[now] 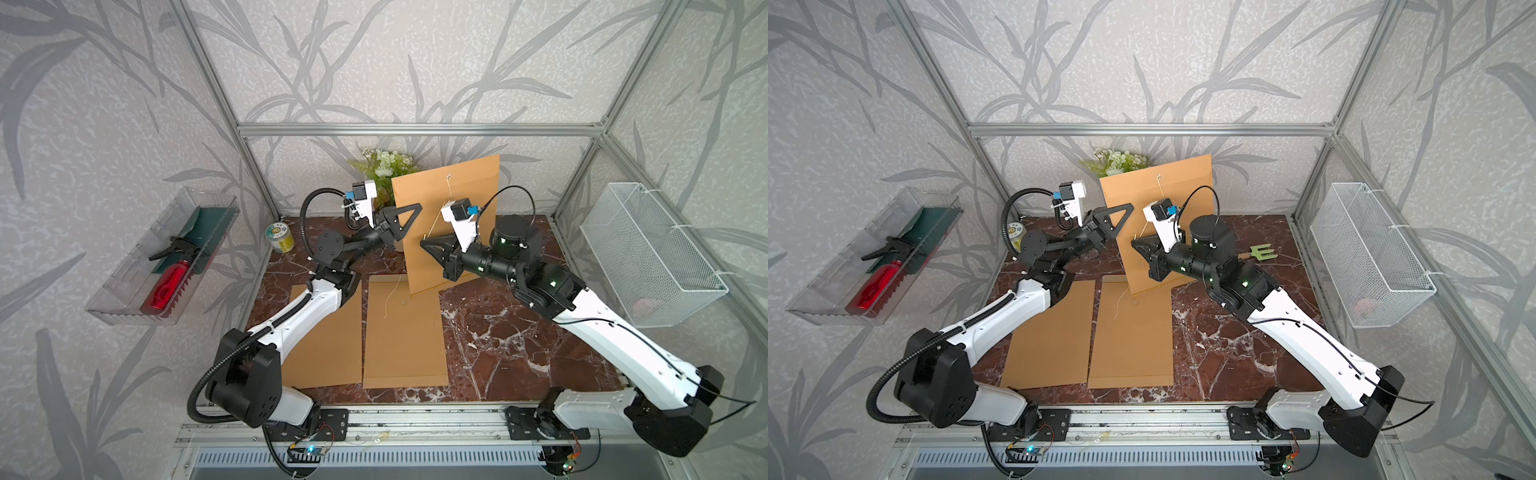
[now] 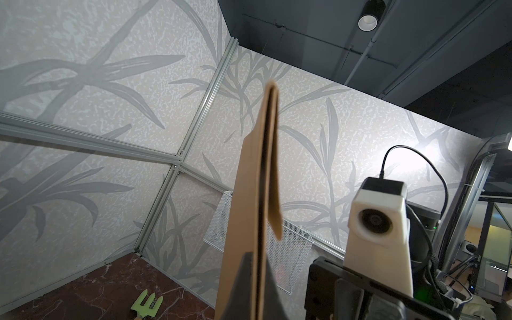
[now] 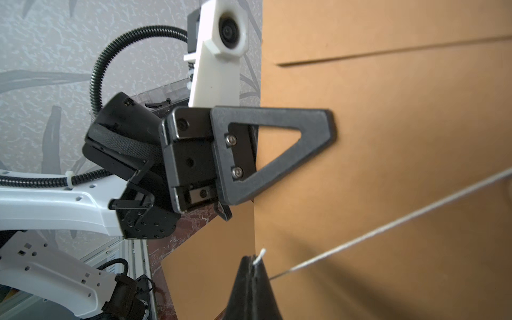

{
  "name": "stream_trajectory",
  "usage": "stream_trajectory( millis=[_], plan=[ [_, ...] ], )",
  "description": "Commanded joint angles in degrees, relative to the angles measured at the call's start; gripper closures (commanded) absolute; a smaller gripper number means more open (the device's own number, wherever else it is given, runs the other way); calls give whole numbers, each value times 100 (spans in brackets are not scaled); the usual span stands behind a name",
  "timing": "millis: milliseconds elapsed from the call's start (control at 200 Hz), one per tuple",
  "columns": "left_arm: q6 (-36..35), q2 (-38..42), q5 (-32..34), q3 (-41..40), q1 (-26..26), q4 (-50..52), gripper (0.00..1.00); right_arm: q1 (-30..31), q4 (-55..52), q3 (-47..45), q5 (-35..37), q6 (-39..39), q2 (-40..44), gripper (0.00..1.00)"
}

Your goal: Open the file bag

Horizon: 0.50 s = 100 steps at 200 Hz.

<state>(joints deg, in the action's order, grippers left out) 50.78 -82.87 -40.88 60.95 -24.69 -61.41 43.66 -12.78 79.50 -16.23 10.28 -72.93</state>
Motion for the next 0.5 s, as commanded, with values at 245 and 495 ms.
stream_trajectory(
  millis=[245,495],
  plan=[
    [91,97,134,225,17,-378,100,37,273,-457,298,135,391,100],
    [-160,256,87,225,25,-73,100,5,-76,-640,611,-87,710,100]
  ],
)
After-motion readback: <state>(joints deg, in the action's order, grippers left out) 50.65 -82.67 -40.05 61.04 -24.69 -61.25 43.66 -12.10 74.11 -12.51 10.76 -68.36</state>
